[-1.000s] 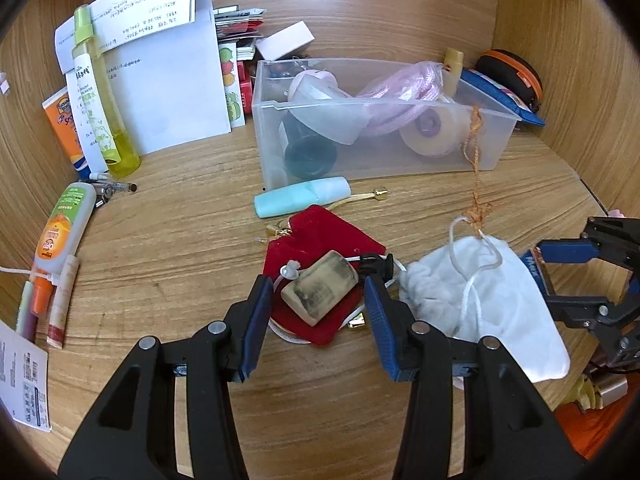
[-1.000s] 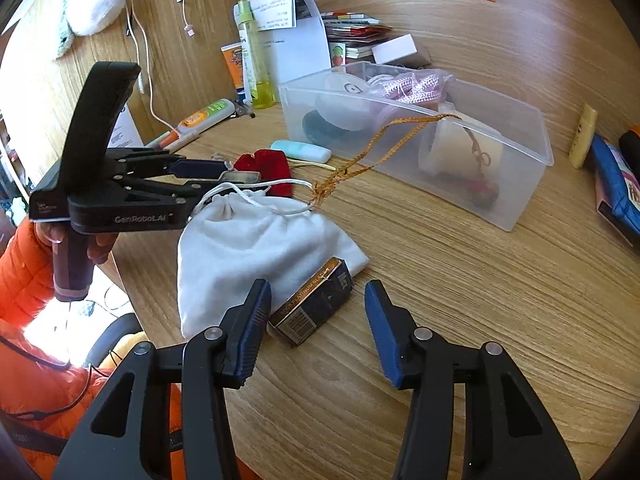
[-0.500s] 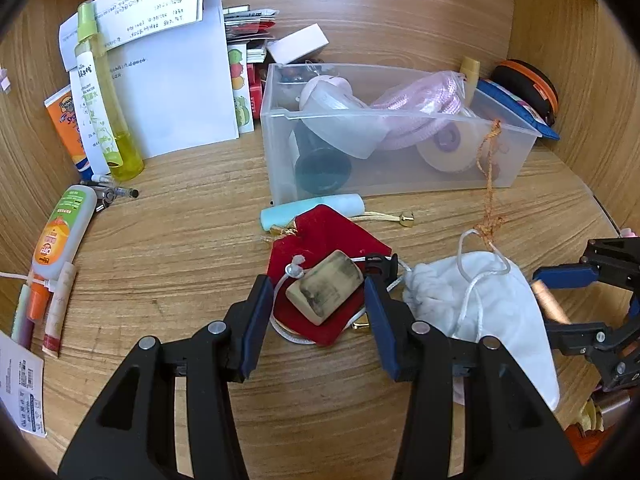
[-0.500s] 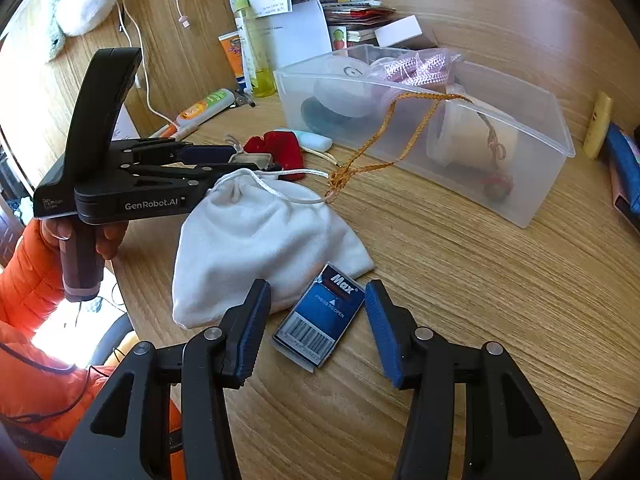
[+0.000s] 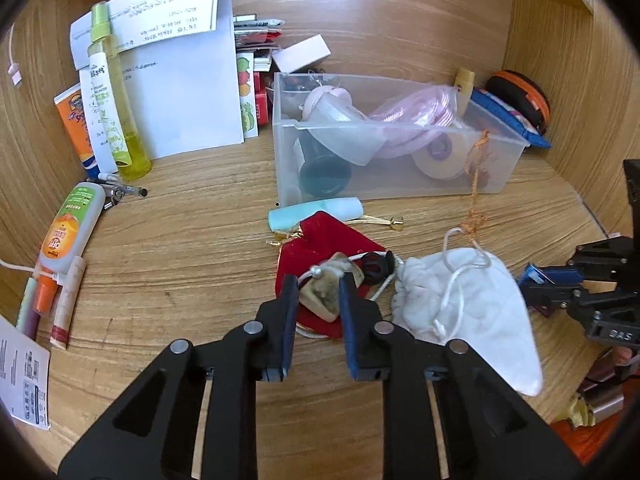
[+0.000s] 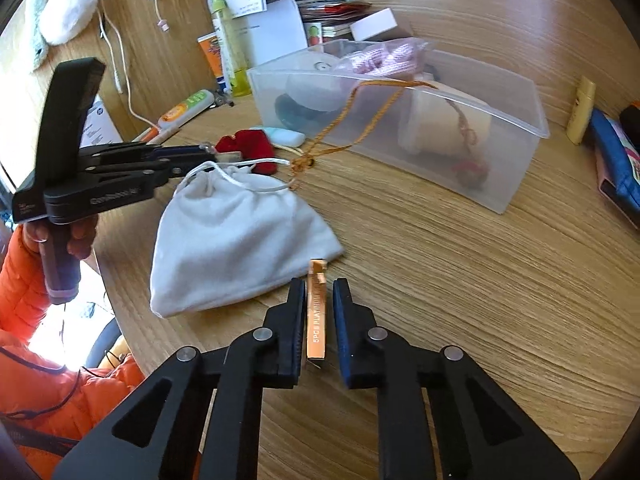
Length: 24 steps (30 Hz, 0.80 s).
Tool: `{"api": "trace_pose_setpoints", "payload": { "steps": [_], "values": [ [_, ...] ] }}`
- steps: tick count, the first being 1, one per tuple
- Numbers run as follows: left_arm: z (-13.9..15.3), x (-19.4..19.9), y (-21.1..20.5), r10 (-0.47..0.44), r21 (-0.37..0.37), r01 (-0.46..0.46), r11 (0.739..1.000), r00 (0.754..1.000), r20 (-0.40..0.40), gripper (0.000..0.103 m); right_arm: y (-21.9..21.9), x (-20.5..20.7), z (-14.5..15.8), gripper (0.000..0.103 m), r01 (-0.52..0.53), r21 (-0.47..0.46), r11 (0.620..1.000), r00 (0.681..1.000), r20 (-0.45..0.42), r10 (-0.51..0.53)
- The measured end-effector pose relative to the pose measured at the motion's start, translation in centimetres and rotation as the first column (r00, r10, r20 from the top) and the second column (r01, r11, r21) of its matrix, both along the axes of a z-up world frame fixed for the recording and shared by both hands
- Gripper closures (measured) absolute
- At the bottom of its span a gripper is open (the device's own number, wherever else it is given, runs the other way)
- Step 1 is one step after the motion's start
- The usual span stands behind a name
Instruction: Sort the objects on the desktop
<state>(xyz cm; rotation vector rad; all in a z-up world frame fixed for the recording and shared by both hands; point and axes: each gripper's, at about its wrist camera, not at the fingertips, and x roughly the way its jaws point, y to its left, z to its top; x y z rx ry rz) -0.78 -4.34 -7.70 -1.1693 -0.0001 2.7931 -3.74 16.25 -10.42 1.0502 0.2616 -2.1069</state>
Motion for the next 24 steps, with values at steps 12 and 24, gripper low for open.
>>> {"api": "trace_pose_setpoints", "payload": {
  "steps": [12, 24],
  "values": [
    [0.4, 0.8, 1.1, -0.08, -0.032, 0.08, 0.996, 0.997, 0.009, 0.083, 1.4, -0.3, 0.0, 0.09, 0.04, 0.002, 0.999, 0.999, 0.0, -0.04],
    [-0.3, -1.9, 2.0, -0.141, -0.104, 0.147, 0.984, 0.988, 0.063, 0.065, 2.3, -0.2, 0.0, 0.09, 0.051, -0.003, 0.999, 0.999, -0.001, -0.051]
  ]
}}
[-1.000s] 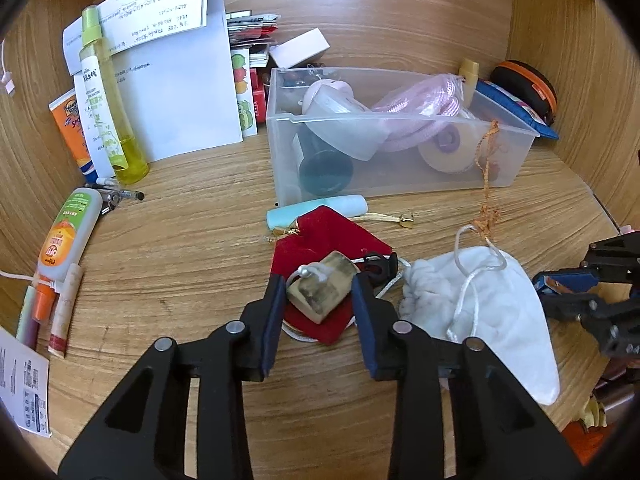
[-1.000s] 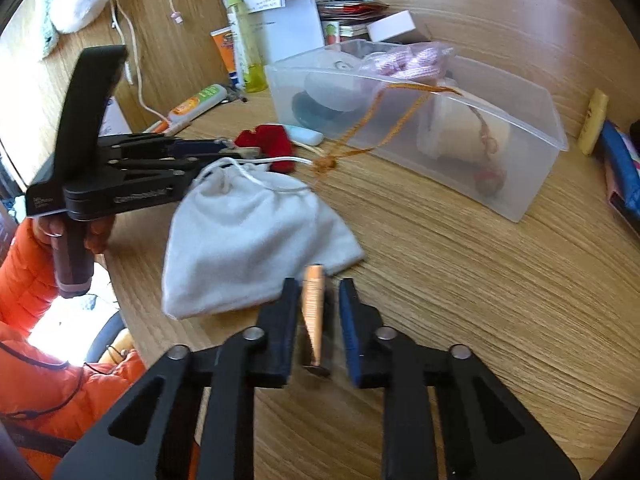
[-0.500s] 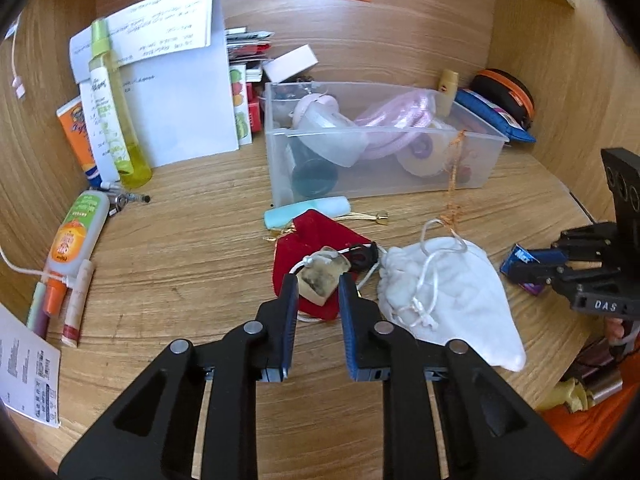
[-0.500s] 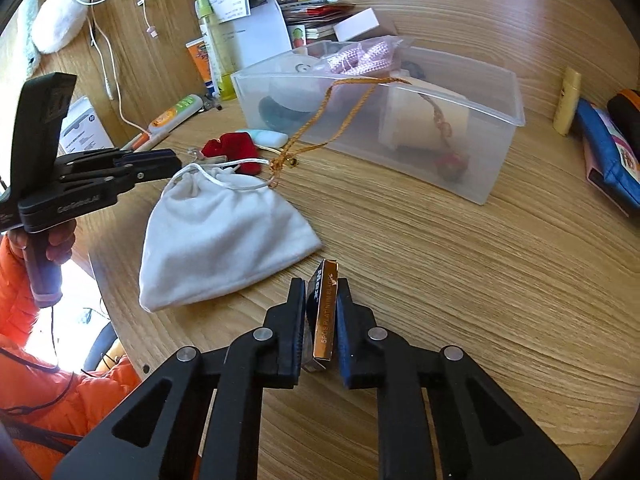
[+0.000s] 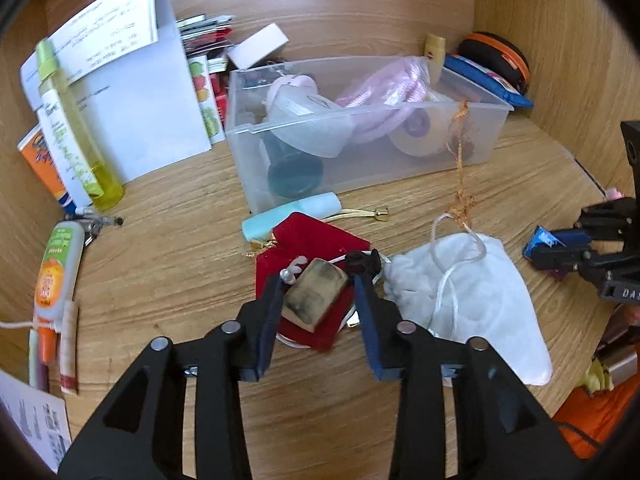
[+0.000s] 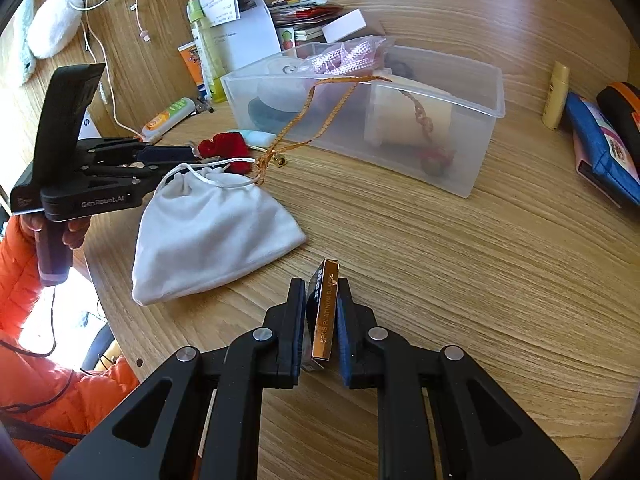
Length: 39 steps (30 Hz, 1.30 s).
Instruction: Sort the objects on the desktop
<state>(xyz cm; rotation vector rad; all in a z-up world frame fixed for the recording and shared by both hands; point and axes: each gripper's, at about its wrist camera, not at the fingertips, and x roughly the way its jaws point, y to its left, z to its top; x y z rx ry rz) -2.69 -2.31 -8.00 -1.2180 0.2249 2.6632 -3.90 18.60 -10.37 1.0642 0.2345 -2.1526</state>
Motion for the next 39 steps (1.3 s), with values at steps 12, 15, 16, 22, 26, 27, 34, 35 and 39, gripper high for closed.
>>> {"api": "trace_pose_setpoints", "payload": {
  "steps": [12, 15, 16, 22, 26, 27, 34, 35, 39],
  "values": [
    [-0.7, 0.0, 0.1, -0.012, -0.042, 0.011, 0.999, 0.999, -0.033, 0.072, 0.0, -0.2, 0.0, 0.09, 0.001, -0.019, 1.0, 1.0, 0.004, 0.0],
    [-0.5, -0.1, 0.0, -0.006, -0.04, 0.005, 0.999, 1.0, -0.03, 0.072, 0.0, -0.3, 0.2, 0.09, 0.001, -0.033, 0.999, 1.0, 0.002, -0.001],
    [-0.5, -0.1, -0.1, -0.002, -0.033, 0.001, 0.999, 1.0, -0.028, 0.072, 0.1, -0.3, 0.3, 0.09, 0.002, -0.037, 0.999, 1.0, 0.001, -0.002],
    [0.3, 0.3, -0.6, 0.028, 0.006, -0.028, 1.0, 0.999, -0.047, 0.075, 0.3, -0.7, 1.2, 0.091, 0.016, -0.064, 0.998, 1.0, -0.013, -0.016],
    [1.2, 0.9, -0.7, 0.029, 0.03, -0.027, 0.999, 0.997, -0.073, 0.099, 0.4, -1.1, 1.5, 0.092, 0.018, -0.071, 0.997, 1.0, -0.016, -0.02],
    [1.3, 0.9, -0.8, 0.028, 0.038, -0.025, 0.999, 0.997, -0.067, 0.1, 0.4, -1.2, 1.4, 0.092, 0.018, -0.072, 0.997, 1.0, -0.015, -0.019],
    [1.2, 1.6, -1.2, 0.024, 0.062, -0.021, 0.998, 0.999, -0.037, 0.099, -0.1, -1.1, 1.1, 0.092, 0.012, -0.04, 0.999, 1.0, -0.002, -0.012],
    [1.3, 1.8, -1.1, 0.013, 0.063, -0.01, 0.998, 0.999, -0.037, 0.095, 0.0, -1.1, 1.1, 0.092, 0.017, -0.04, 0.999, 1.0, 0.0, -0.017],
    [1.4, 2.1, -0.6, -0.016, 0.029, 0.017, 0.999, 0.998, -0.055, 0.062, 0.7, -1.1, 1.3, 0.09, 0.034, -0.042, 0.999, 0.999, -0.003, -0.034]
  ]
}}
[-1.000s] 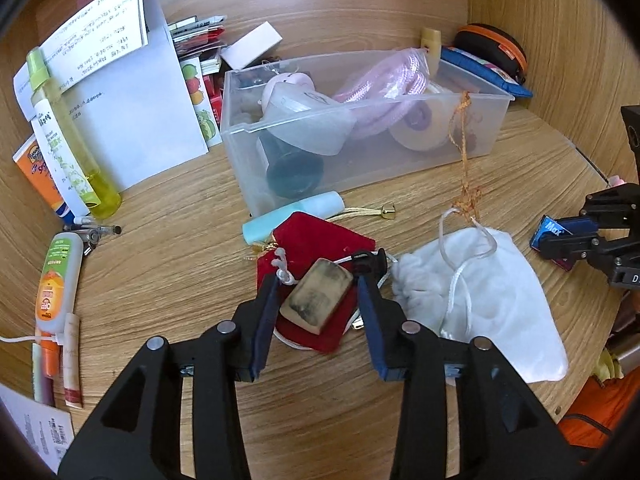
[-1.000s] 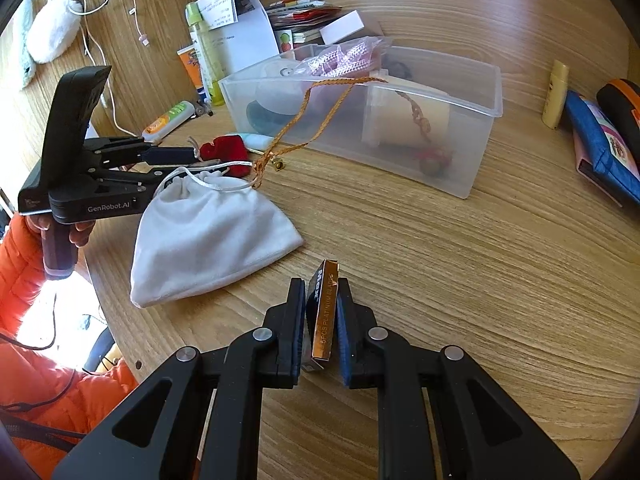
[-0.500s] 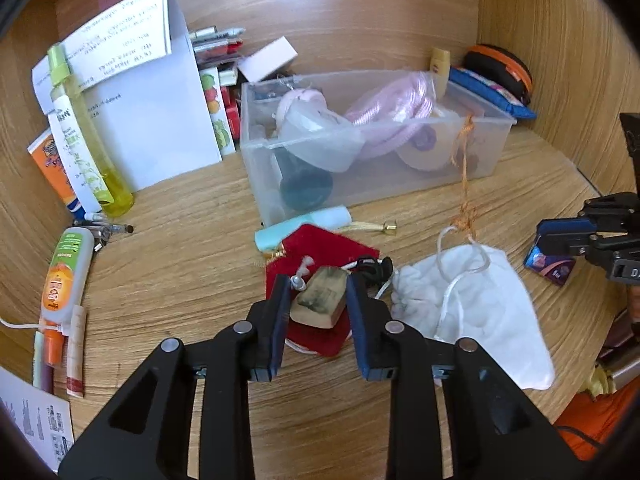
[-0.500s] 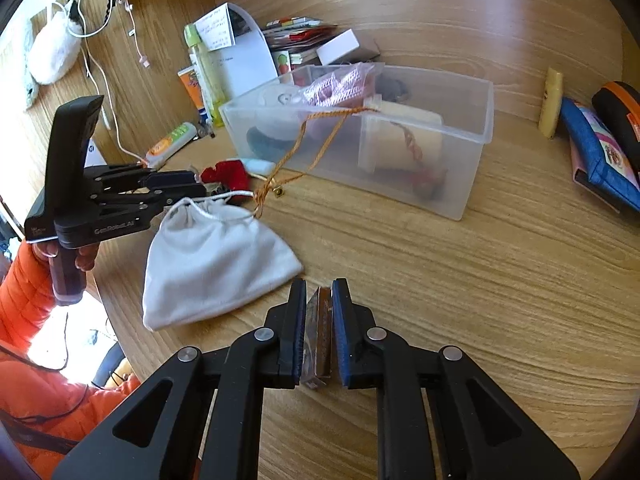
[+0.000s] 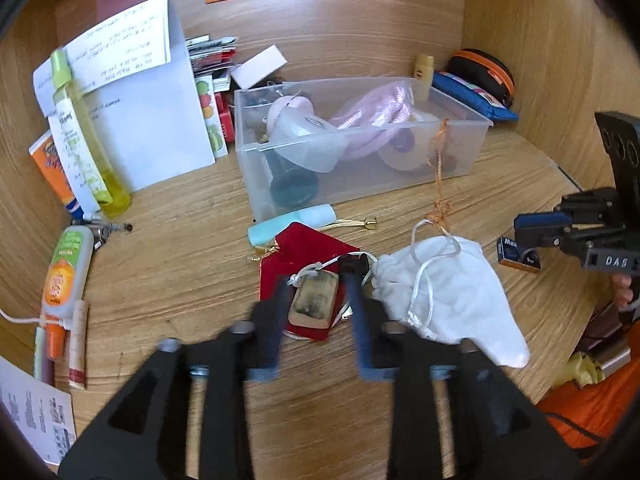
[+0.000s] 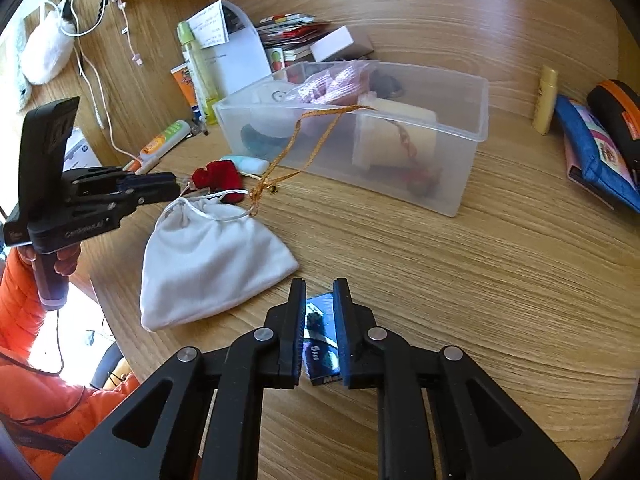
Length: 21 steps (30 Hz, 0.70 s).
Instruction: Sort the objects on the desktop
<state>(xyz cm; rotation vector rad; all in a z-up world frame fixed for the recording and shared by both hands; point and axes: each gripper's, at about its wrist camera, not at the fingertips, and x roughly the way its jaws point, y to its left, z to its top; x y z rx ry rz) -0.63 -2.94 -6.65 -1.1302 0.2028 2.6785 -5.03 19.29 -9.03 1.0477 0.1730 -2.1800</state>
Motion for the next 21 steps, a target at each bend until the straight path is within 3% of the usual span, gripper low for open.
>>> {"api": "trace_pose_setpoints", "payload": {
  "steps": [6, 10, 14, 17, 19, 21],
  "values": [
    [-1.3, -1.3, 0.2, -0.015, -0.024, 0.017, 1.0, 0.999, 0.048, 0.061, -0.1, 0.5, -0.5, 0.076, -0.007, 0.029, 1.0, 1.0, 0.005, 0.007],
    [-1.9, -1.9, -0.3, -0.004, 0.003, 0.003, 1.0, 0.998, 0.062, 0.061, -0.3, 0.9, -0.8, 0.069, -0.015, 0.048, 0.999, 1.0, 0.002, 0.015],
    [-2.0, -2.0, -0.3, -0.006, 0.0, 0.006, 1.0, 0.999, 0.054, 0.062, -0.6, 1.2, -1.3, 0.068, -0.03, 0.064, 0.998, 1.0, 0.0, 0.03],
    [-1.9, -1.7, 0.4, -0.032, -0.017, 0.033, 0.999, 0.998, 0.055, 0.073, -1.1, 1.4, -1.6, 0.068, -0.036, 0.075, 0.997, 0.999, -0.016, 0.037],
    [-1.8, -1.6, 0.9, -0.043, -0.056, 0.045, 0.997, 0.998, 0.044, 0.075, -1.5, 1.5, -1.6, 0.068, -0.041, 0.088, 0.995, 0.999, -0.028, 0.043],
    [-1.9, -1.6, 1.2, -0.049, -0.068, 0.052, 0.996, 0.998, 0.042, 0.077, -1.7, 1.6, -1.6, 0.077, -0.043, 0.09, 0.995, 0.998, -0.031, 0.046]
  ]
}}
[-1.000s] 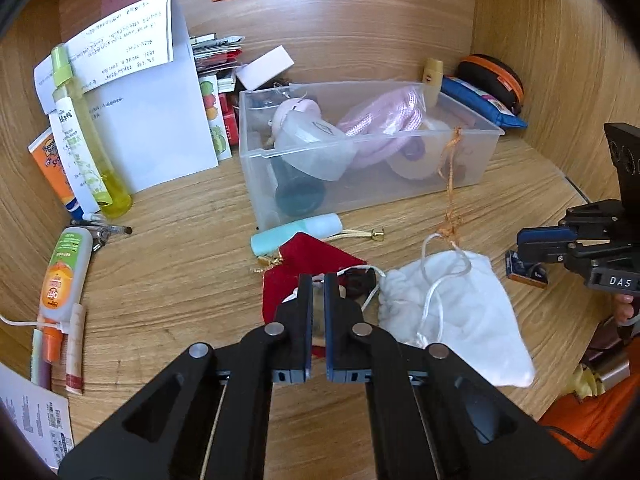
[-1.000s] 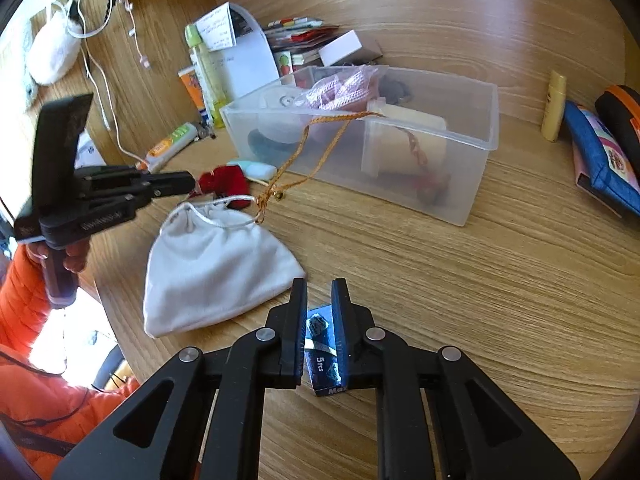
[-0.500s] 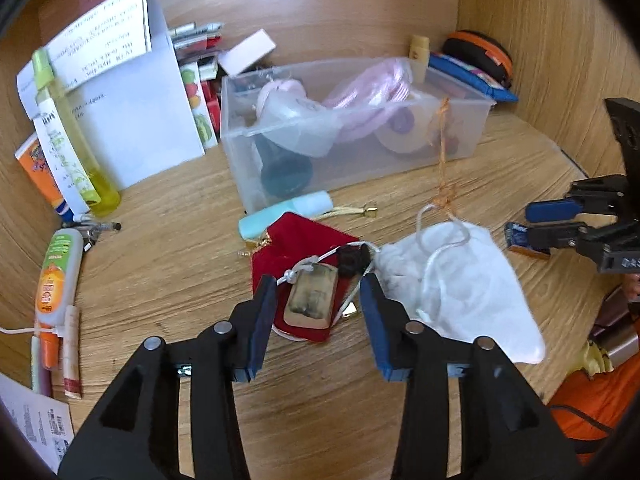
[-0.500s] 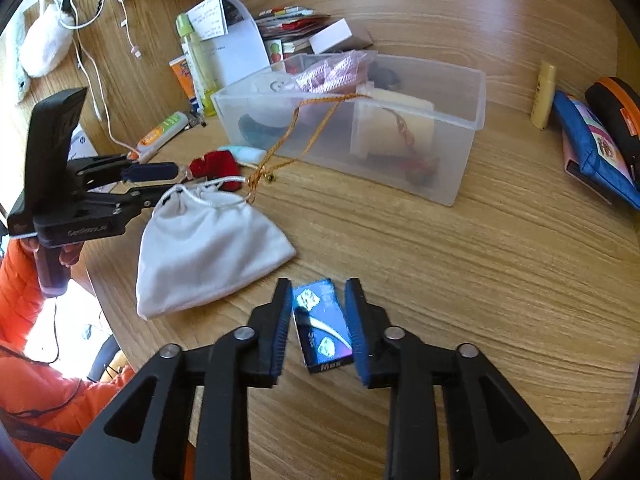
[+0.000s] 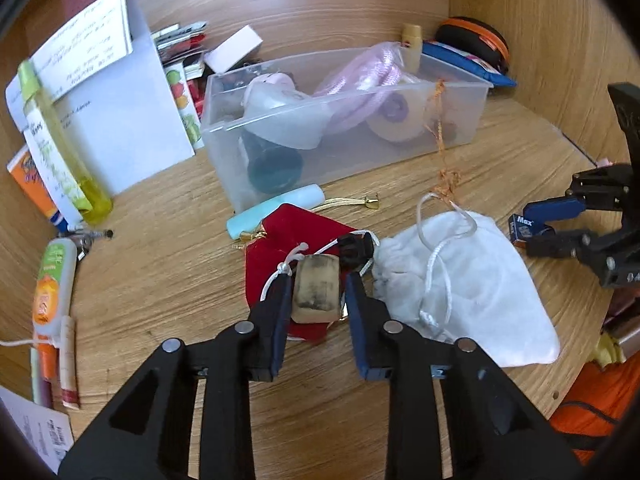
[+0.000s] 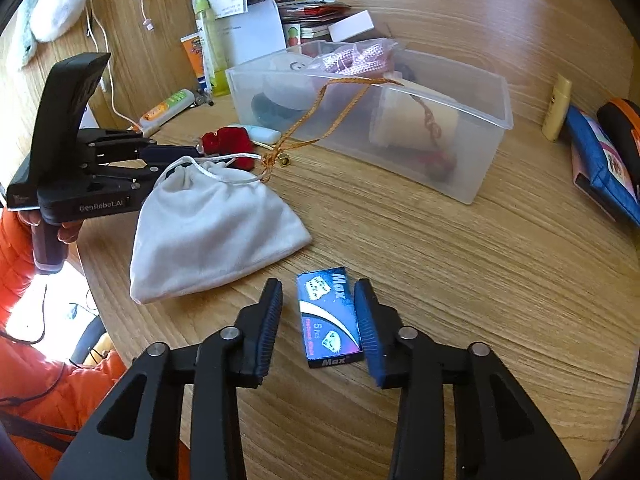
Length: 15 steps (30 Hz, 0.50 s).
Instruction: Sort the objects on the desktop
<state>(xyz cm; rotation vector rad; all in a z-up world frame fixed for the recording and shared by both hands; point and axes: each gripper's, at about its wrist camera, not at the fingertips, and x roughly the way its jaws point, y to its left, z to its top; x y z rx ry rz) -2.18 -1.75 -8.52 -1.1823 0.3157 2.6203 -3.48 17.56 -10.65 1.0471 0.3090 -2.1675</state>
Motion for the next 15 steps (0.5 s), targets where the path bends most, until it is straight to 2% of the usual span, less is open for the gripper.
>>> {"api": "trace_pose_setpoints", "payload": {
  "steps": [4, 8, 15],
  "values": [
    [0.2, -0.5, -0.6, 0.017, 0.041, -0.018, 0.999, 1.0, 0.021, 0.079, 0.0, 0.1, 0.0, 0.078, 0.001, -0.003, 1.0, 1.0, -0.002, -0.001],
    [0.9, -0.6, -1.8, 0.041, 0.16, -0.047, 0.986, 0.998, 0.04, 0.08, 0.2, 0.0, 0.1, 0.078, 0.012, -0.017, 1.0, 1.0, 0.005, -0.012],
    [2.6, 0.4, -1.6, 0.045, 0.186, -0.042, 0.982, 0.999, -0.01, 0.08, 0.8, -0.4, 1.2, 0.078, 0.026, -0.041, 0.999, 1.0, -0.016, -0.027]
  ]
}}
